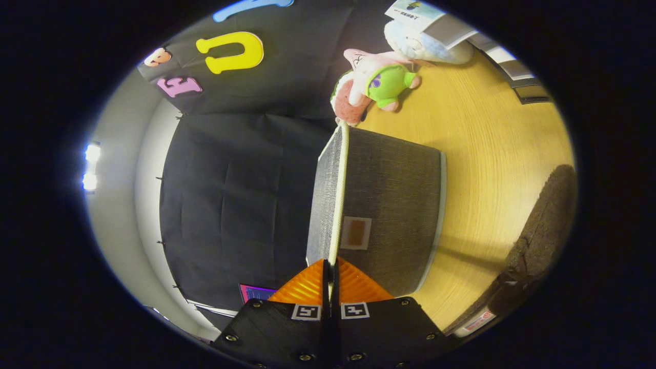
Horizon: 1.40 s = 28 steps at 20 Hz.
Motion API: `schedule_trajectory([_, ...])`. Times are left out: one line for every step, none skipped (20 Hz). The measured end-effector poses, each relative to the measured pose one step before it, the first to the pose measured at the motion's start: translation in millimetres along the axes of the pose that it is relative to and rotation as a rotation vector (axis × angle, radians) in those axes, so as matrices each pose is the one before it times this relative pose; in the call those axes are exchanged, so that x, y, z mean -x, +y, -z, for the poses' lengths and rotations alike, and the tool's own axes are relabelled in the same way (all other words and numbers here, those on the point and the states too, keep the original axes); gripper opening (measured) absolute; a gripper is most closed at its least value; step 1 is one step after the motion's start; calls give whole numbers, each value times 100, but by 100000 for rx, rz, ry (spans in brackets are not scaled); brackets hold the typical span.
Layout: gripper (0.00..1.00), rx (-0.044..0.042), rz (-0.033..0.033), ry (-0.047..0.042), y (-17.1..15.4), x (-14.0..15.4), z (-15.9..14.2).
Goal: Open the storage box then place both shoes into the box .Put the left shoe in first, then the right shoe, with the right side of both shoes facing outward in a uniform manner.
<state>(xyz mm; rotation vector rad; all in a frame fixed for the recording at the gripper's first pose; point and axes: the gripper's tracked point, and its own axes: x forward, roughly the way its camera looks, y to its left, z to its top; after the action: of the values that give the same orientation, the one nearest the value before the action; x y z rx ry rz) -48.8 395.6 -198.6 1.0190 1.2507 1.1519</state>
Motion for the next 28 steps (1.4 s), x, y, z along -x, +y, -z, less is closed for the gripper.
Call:
schedule_trajectory([0, 701, 804, 69, 37, 142, -196])
schedule_trajectory([0, 333, 1303, -134, -79, 74, -83])
schedule_trajectory([0, 162, 81, -495, 259, 227, 15])
schedule_trajectory([0, 601, 690, -741, 163, 14, -160])
schedule_trajectory([0, 781, 635, -668, 397, 108, -57])
schedule_trajectory([0, 894, -61, -594, 630, 111, -176])
schedule_trajectory([0, 942, -376, -636, 874, 62, -78])
schedule_trajectory([0, 915, -338, -369, 856, 40, -205])
schedule_trajectory([0, 886, -582, -295, 1162, -9, -155])
schedule_trajectory([0, 734, -744, -346, 977, -77, -320])
schedule_trajectory([0, 1171, -844, -267, 1141, -196, -309])
schedule_trajectory([0, 1657, -85, -152, 929, -240, -307])
schedule_trajectory([0, 1905, 80, 87, 1100, -290, -220])
schedule_trajectory([0, 1328, -482, -3, 886, -383, -288])
schedule_trajectory([0, 1913, -584, 196, 1148, -588, -231])
schedule_trajectory([0, 1623, 140, 439, 939, -584, -203])
schedule_trajectory([0, 1065, -332, 303, 802, -707, -194])
schedule_trajectory([0, 904, -1469, 539, 1055, -923, -177])
schedule_trajectory([0, 596, -1198, 496, 1238, -994, -169])
schedule_trajectory([0, 869, -882, 582, 903, -1102, -229])
schedule_trajectory([0, 944, -1004, 949, 908, -1408, -264])
schedule_trajectory([0, 725, -833, 848, 812, -1206, -264])
schedule_trajectory([0, 1164, -829, 933, 839, -1347, -33])
schedule_trajectory([0, 1089, -441, 1324, 616, -1662, -110])
schedule_trajectory([0, 115, -490, 1295, 495, -1504, -19])
schedule_trajectory([0, 552, -128, 986, 366, -1385, -12])
schedule_trajectory([0, 1084, 388, 1290, 191, -1816, -9])
schedule_trajectory([0, 476, 116, 1109, 103, -1422, -43])
